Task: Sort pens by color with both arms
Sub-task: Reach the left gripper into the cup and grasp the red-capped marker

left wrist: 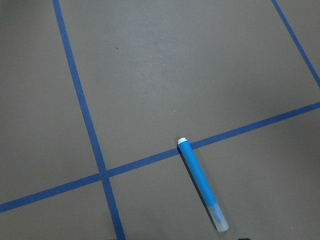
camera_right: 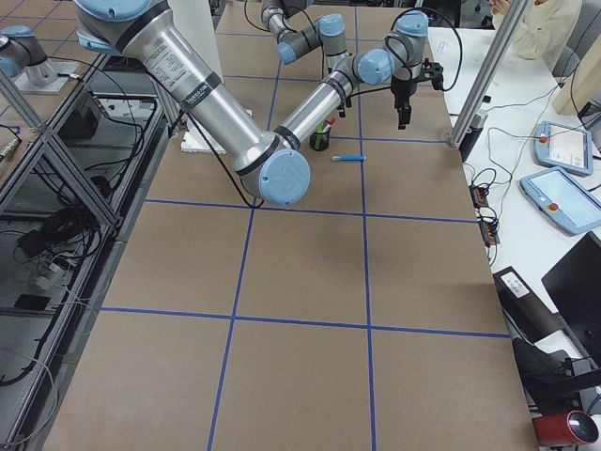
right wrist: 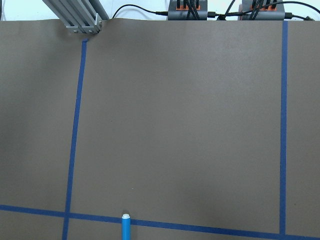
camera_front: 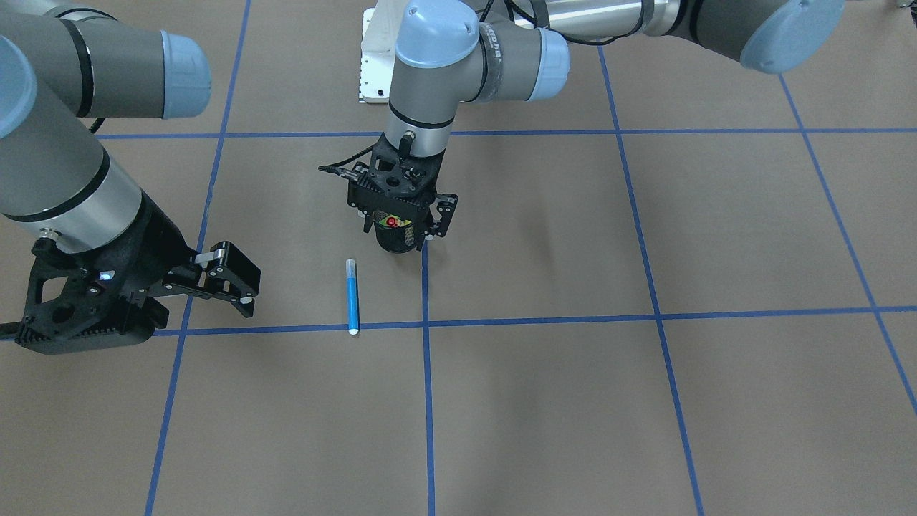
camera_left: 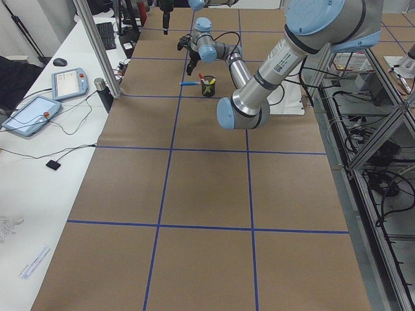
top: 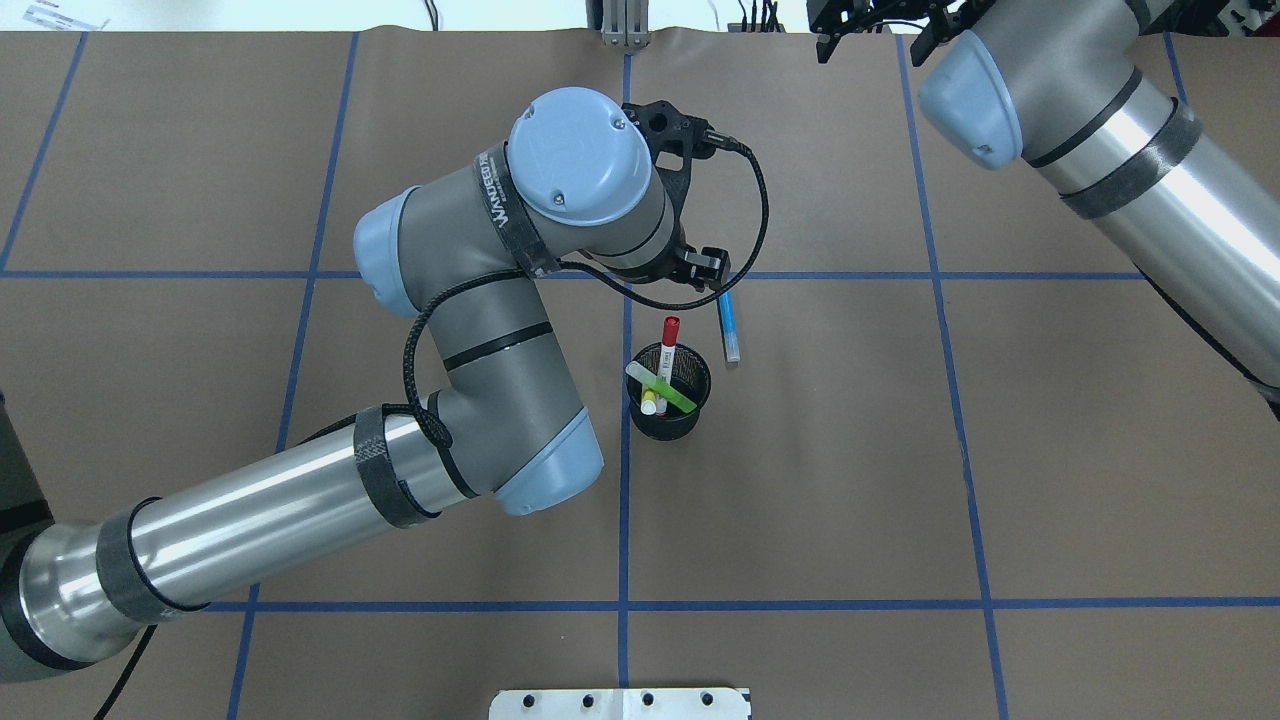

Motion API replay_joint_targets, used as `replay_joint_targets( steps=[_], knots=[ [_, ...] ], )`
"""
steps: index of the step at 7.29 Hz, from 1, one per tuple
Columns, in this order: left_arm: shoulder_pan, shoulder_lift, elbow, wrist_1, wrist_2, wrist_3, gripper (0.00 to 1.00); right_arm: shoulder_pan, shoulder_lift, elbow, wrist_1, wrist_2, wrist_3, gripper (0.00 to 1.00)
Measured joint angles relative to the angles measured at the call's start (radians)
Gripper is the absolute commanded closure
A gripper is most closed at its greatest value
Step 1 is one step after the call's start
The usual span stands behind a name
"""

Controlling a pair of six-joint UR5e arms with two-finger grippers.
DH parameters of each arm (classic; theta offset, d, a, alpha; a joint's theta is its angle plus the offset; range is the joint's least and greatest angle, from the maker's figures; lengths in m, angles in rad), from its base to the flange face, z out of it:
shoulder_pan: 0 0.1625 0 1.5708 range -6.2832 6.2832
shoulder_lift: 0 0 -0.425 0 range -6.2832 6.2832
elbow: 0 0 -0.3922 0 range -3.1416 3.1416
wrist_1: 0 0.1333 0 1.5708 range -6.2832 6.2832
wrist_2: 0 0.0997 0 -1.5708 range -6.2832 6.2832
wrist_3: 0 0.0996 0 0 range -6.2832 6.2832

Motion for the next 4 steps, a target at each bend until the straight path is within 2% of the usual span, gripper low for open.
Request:
replay_joint_targets(
  steps=[4],
  knots=[
    [0.038, 0.007, 0.005, 0.001, -0.001, 0.011, 0.34, 0.003, 0.000, -0.005, 0.000, 0.000, 0.000, 0.01]
  ],
)
